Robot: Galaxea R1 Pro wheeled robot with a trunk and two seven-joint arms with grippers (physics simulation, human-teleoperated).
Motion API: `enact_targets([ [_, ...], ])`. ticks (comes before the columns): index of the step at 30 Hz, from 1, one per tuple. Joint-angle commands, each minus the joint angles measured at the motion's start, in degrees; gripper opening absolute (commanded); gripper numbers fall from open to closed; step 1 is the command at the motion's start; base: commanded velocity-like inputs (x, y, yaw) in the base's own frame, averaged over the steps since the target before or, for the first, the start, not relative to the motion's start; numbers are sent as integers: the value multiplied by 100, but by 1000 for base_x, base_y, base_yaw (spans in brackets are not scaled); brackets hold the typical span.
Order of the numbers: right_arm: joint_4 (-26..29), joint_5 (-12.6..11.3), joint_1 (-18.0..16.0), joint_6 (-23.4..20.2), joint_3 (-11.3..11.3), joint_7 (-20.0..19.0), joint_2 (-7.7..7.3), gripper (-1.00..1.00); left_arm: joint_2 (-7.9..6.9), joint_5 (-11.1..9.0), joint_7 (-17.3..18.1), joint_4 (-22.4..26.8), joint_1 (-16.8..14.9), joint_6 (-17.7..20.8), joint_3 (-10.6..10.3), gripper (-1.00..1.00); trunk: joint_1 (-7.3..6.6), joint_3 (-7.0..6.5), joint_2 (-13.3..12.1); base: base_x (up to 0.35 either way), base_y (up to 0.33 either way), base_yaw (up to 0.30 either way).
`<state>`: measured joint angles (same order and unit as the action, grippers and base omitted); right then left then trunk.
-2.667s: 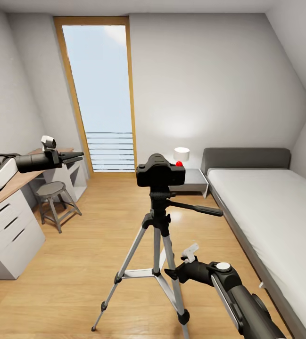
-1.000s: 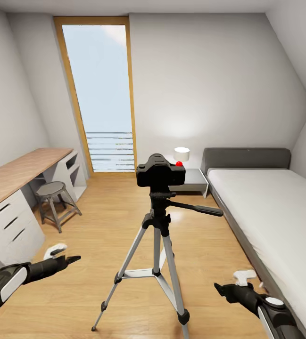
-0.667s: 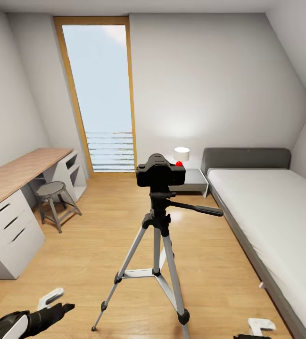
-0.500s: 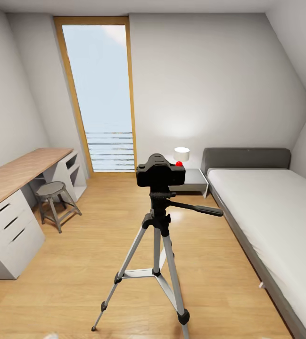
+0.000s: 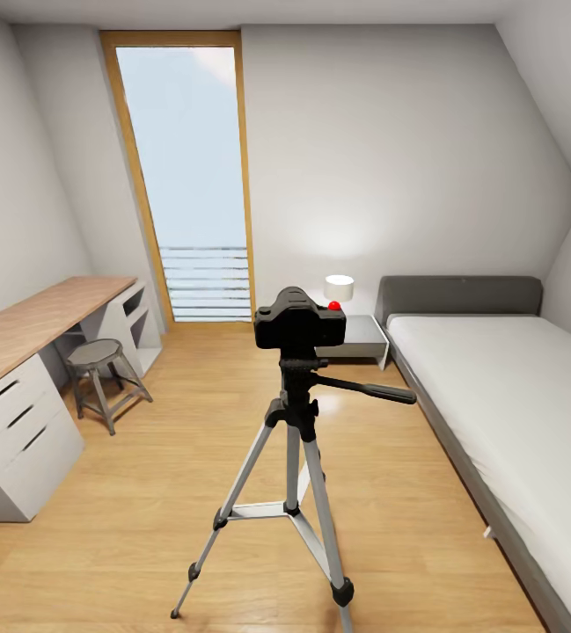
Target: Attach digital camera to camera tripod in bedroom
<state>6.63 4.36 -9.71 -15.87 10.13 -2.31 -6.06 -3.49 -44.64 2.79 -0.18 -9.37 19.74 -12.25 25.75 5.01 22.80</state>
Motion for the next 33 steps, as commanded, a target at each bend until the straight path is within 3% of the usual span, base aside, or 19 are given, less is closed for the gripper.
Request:
enact_targets([
  [1,-45,46,6,-35,40,-24,7,100,7,-38,19,-3,2,17,-50,100,3,12,12,0,0,0],
  [33,-239,22,39,-30,51,-24,29,100,33,-36,2,-9,31,12,-54,100,3,12,12,0,0,0],
])
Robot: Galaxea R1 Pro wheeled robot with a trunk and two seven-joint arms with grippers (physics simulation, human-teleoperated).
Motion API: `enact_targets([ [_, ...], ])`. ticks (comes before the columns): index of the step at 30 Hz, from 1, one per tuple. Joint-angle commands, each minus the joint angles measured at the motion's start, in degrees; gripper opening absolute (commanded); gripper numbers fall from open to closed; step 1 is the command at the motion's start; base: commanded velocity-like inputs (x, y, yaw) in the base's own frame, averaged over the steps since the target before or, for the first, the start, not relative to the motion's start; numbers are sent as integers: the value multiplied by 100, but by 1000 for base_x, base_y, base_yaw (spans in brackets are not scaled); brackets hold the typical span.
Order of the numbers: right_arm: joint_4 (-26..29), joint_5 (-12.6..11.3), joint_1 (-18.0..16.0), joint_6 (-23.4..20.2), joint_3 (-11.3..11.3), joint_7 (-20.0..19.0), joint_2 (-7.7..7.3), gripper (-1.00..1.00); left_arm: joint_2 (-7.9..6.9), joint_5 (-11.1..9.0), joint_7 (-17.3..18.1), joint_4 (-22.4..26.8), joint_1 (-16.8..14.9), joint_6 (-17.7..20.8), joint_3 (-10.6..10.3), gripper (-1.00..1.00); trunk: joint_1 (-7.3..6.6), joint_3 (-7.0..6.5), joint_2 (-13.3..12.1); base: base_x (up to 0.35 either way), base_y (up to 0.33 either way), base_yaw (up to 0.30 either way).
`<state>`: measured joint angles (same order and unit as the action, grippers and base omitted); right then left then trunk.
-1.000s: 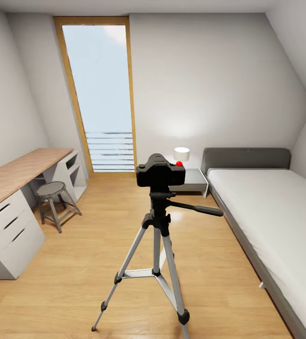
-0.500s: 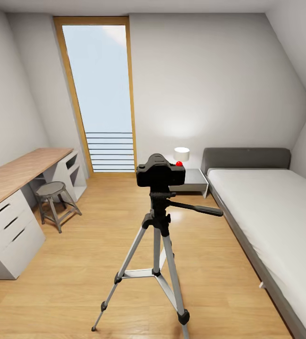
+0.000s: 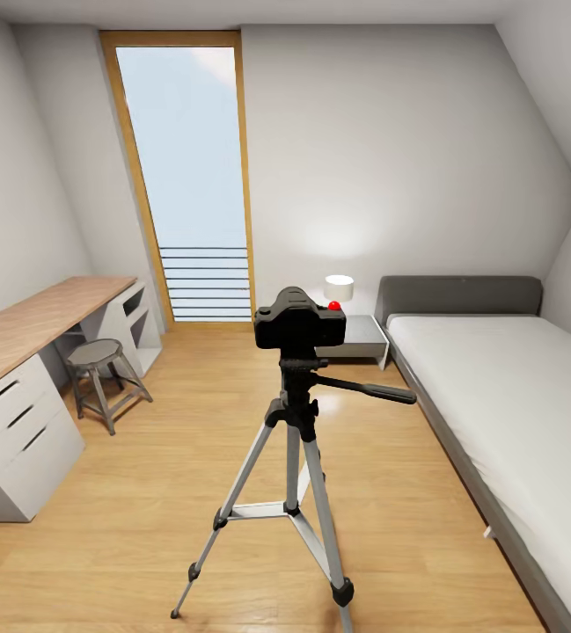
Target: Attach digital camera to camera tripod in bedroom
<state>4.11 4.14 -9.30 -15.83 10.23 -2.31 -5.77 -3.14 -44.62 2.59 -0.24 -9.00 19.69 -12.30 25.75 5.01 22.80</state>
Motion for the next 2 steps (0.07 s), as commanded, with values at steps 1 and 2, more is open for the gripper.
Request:
enact_targets([
  [1,12,43,-2,-34,40,-24,1,100,-2,-38,22,-3,-5,18,-49,100,3,12,12,0,0,0],
  [2,12,41,-1,-34,40,-24,0,100,-2,-38,22,-3,-5,18,-48,100,3,12,12,0,0,0],
])
